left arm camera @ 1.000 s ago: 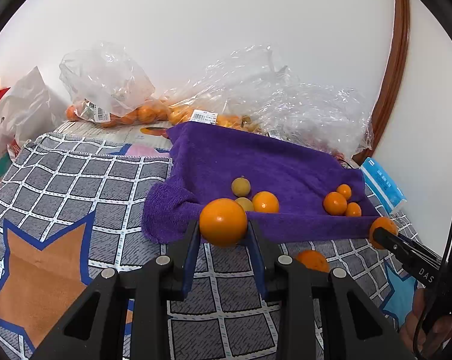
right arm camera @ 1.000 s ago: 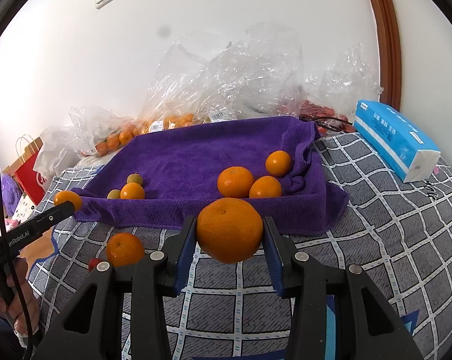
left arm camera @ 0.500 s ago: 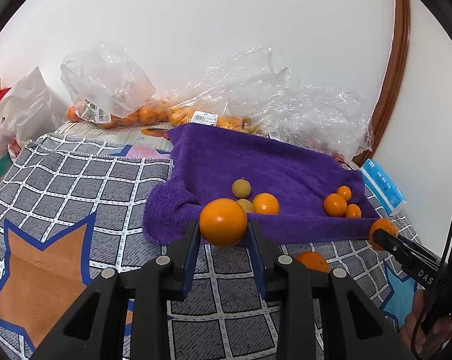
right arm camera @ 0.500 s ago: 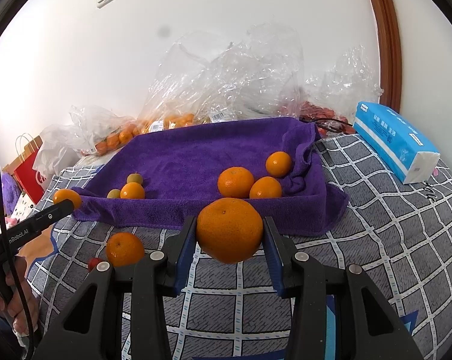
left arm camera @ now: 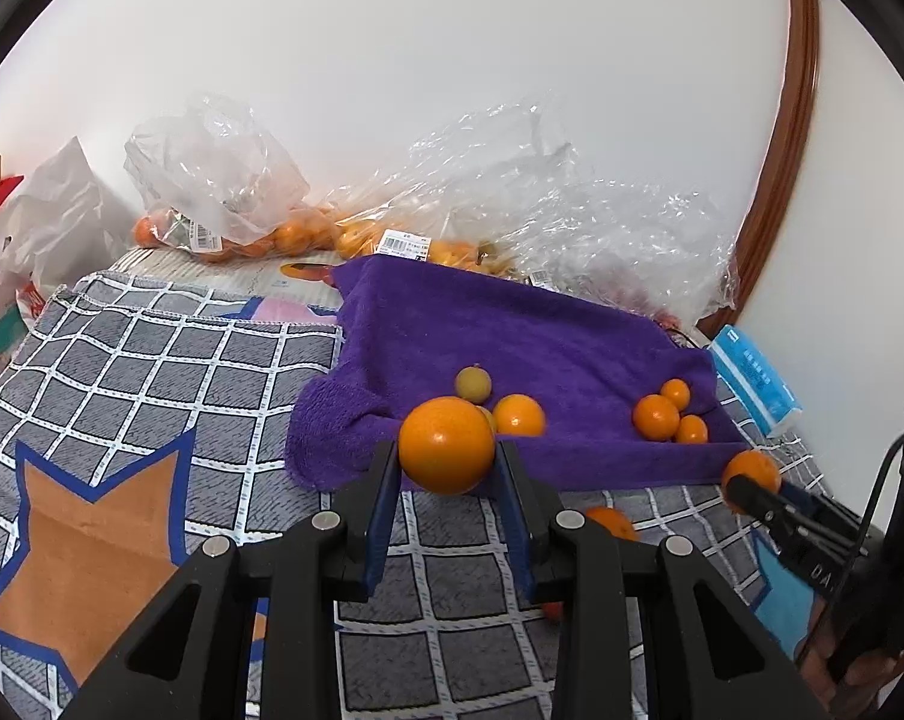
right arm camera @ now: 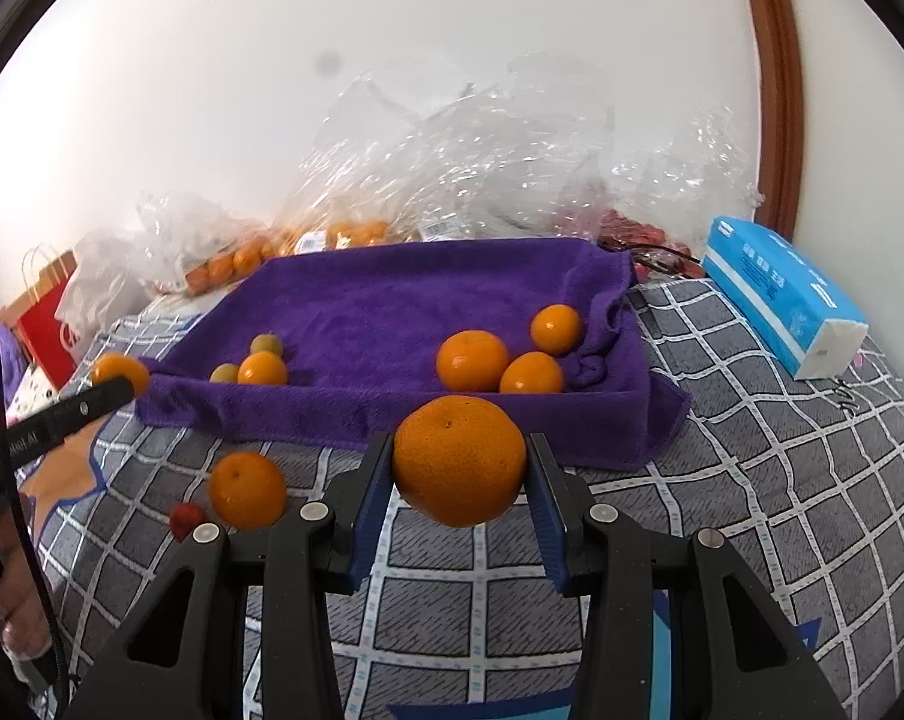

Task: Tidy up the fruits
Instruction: 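Carry both held oranges over the purple towel, then lower both oranges onto the towel beside the other fruits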

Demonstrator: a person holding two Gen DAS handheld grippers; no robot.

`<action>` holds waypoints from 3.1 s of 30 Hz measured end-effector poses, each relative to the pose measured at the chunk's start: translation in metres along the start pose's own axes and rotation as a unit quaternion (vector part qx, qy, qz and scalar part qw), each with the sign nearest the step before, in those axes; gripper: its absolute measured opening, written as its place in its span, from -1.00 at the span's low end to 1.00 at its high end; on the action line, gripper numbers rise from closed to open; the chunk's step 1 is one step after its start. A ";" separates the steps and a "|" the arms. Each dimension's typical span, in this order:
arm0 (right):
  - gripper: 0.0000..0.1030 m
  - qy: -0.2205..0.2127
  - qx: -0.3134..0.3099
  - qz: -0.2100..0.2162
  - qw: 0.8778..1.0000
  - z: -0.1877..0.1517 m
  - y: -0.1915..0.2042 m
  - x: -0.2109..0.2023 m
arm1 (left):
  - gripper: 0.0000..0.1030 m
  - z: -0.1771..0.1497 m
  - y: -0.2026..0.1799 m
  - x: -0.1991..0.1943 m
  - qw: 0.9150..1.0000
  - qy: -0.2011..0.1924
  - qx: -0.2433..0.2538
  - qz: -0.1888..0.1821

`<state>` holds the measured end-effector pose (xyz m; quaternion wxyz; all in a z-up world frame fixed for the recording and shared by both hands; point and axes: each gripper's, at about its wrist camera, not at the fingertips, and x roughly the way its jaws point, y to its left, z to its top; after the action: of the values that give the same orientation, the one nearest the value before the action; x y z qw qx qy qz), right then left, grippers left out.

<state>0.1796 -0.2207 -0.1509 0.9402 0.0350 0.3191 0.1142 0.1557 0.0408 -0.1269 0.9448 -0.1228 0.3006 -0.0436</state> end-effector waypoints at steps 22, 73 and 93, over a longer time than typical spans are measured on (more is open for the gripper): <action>-0.16 -0.022 0.042 0.000 0.999 0.050 -0.001 -0.003 | -0.41 0.049 -0.014 0.000 1.000 -0.009 -0.005 -0.001; -0.16 0.068 0.016 0.073 0.995 0.047 0.013 0.093 | -0.41 0.043 -0.004 0.105 0.999 0.035 -0.039 -0.007; -0.01 0.006 0.046 0.072 0.996 0.056 0.000 0.069 | -0.42 0.042 -0.004 0.102 0.999 0.033 -0.040 -0.008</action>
<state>0.2663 -0.2038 -0.1473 0.9250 0.1003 0.3261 0.1673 0.2628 0.0295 -0.1493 0.9284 -0.1616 0.3318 -0.0431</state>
